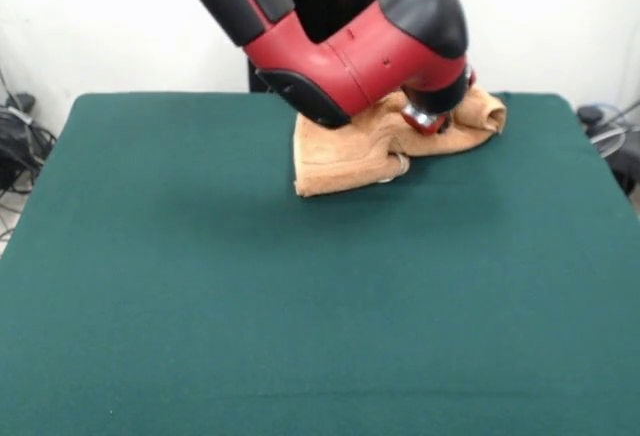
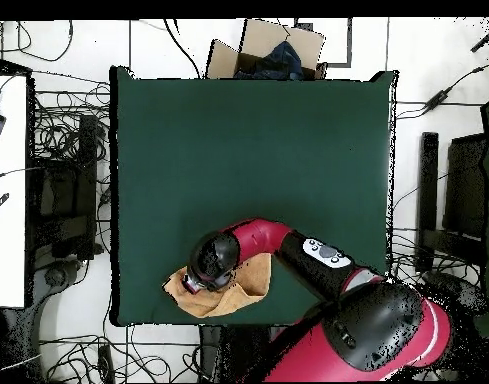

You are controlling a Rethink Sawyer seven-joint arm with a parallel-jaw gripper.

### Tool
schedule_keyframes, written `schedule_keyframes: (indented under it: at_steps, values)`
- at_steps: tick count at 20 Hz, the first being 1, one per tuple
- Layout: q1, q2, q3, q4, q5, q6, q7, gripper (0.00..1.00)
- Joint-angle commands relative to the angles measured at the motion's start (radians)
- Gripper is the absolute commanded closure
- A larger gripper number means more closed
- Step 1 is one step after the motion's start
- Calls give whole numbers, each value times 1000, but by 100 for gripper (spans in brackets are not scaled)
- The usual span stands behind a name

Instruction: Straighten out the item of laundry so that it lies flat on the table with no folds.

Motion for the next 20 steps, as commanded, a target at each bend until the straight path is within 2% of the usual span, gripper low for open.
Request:
schedule_keyframes:
  at_steps: [1,14,20]
  values:
    - [-37,-12,-52,-406,-133,61,-292,100]
    - [8,-24,-39,-495,-115,285,-340,100]
    - [11,-27,-32,-507,-116,310,-336,100]
